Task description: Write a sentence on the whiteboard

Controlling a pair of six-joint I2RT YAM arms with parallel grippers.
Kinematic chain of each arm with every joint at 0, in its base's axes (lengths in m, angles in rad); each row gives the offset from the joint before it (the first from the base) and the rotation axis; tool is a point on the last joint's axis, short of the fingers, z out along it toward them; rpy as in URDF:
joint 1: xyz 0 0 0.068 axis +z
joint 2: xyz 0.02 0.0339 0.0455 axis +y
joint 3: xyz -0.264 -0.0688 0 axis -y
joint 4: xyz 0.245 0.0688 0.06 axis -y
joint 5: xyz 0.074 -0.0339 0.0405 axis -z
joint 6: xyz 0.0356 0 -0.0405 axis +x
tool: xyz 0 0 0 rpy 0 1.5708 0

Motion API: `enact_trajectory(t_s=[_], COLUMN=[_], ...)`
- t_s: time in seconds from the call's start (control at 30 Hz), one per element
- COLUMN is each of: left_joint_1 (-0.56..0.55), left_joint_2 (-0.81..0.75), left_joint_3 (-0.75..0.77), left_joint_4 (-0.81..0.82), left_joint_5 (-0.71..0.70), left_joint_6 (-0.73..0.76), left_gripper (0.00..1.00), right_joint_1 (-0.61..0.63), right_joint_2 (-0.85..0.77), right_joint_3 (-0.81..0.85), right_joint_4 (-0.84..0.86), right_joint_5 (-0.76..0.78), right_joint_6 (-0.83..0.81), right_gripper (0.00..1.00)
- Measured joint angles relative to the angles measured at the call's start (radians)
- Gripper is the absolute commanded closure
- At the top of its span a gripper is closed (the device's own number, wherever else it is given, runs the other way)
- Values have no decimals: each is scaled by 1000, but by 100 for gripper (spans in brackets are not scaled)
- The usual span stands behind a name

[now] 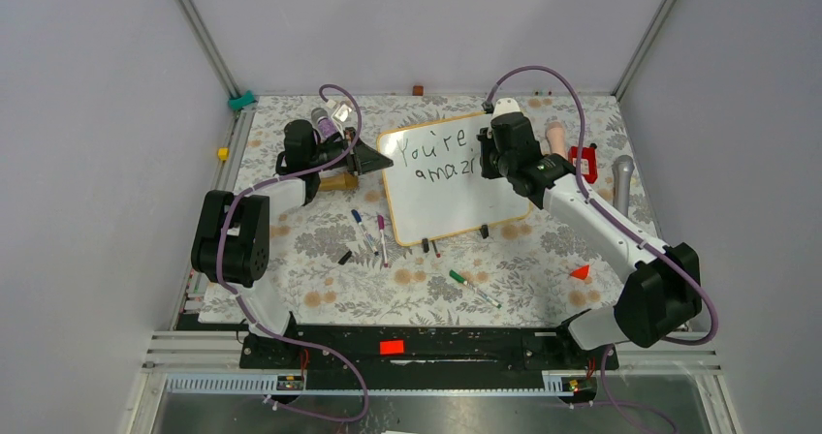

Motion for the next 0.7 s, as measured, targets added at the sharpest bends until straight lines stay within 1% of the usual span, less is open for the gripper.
enact_trajectory(t_s=[0.7], left_joint_1=[0], left_joint_2=[0], left_joint_3=[0], left_joint_4=[-3], left_joint_5=[0], left_joint_6=[0], left_gripper=[100], right_joint_1=[-3], right_joint_2=[10], right_joint_3=[-19], right_joint_4=[-14], right_joint_5=[6], right_joint_6=[5], right_gripper=[100])
